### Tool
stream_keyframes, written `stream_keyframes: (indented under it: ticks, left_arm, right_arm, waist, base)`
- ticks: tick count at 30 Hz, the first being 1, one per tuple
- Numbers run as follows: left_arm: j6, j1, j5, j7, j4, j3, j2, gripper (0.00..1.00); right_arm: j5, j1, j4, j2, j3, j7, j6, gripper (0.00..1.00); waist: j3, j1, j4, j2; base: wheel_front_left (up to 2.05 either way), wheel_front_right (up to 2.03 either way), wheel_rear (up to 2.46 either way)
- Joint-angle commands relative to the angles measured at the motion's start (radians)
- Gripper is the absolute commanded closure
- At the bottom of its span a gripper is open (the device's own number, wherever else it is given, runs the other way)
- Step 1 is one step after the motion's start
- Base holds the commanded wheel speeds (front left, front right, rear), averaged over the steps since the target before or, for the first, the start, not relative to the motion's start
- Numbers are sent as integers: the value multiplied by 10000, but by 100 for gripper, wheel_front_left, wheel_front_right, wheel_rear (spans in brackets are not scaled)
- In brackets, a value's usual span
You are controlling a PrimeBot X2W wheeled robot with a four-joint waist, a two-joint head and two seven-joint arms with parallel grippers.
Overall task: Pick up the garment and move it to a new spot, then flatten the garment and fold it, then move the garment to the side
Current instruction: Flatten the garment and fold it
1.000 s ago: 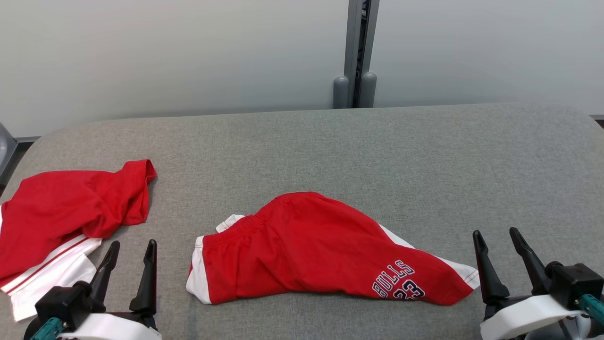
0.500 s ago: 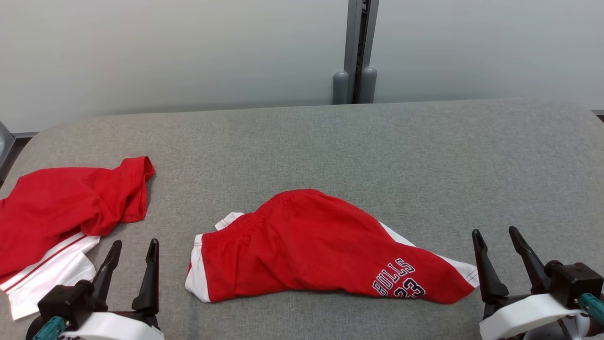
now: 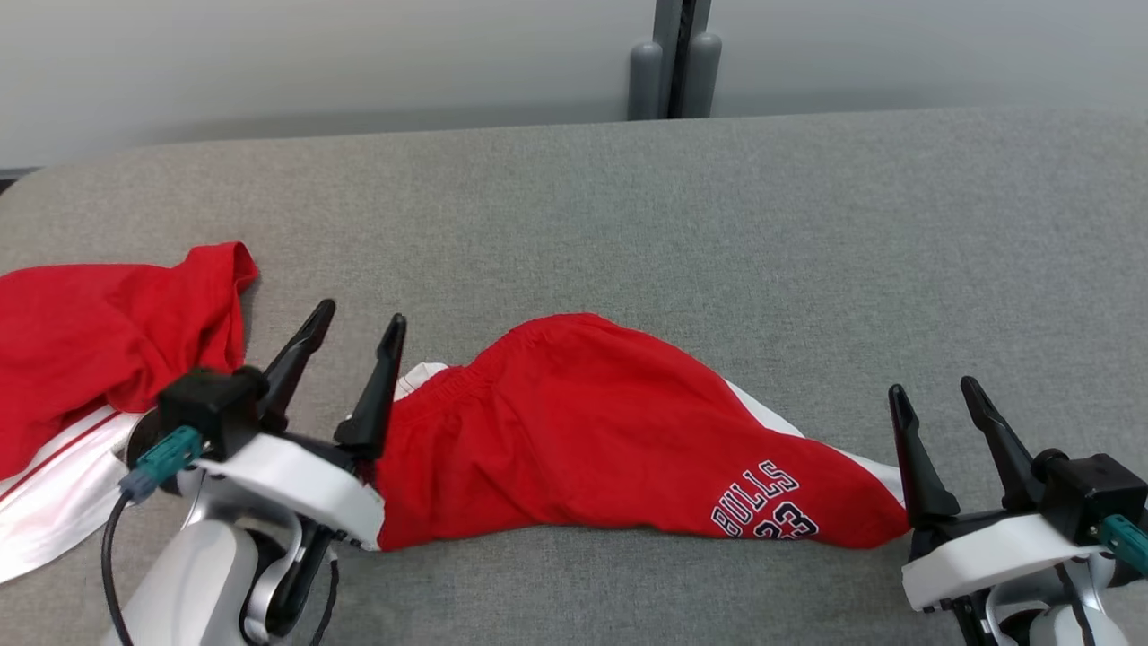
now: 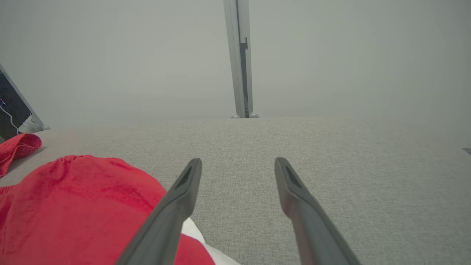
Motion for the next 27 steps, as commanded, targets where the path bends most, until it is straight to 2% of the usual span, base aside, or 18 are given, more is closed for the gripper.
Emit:
stream_keyframes:
  ticks: [1, 12, 22, 23, 24, 25, 27]
  left_arm:
    - [-161, -435, 91, 167, 117, -150, -53, 0]
    - [-1045, -2568, 6, 2044, 1755, -1591, -464, 0]
    - [-1294, -3547, -576, 3757, 3439, -2420, -385, 0]
    - [-1304, -3606, -619, 3865, 3518, -2481, -356, 11]
    - [-1315, -3671, -629, 3931, 3556, -2521, -318, 78]
    - [-1325, -3734, -631, 3970, 3606, -2578, -289, 100]
    - [-1339, -3925, -498, 3593, 3570, -2621, -244, 100]
  right_arm:
    - [-49, -162, -27, -41, 21, -27, 1, 0]
    - [131, -686, 356, -28, 187, -414, 1, 0]
    - [290, -978, 706, -23, 168, -762, 1, 0]
    - [322, -996, 723, -26, 160, -777, 1, 0]
    - [361, -1010, 751, -24, 168, -810, 1, 0]
    - [379, -1020, 783, -26, 185, -844, 1, 0]
    - [477, -1098, 899, -25, 220, -912, 1, 0]
  waist:
    - [398, 0, -204, 0]
    - [1286, 0, -1043, 0]
    - [1480, 0, -1554, 0]
    - [1497, 0, -1571, 0]
    - [1517, 0, -1588, 0]
    - [1534, 0, -1601, 0]
    - [1579, 0, -1635, 0]
  base:
    - [0, 0, 0]
    - [0, 0, 0]
    - [0, 0, 0]
    - [0, 0, 0]
    - [0, 0, 0]
    - [0, 0, 0]
    - [0, 0, 0]
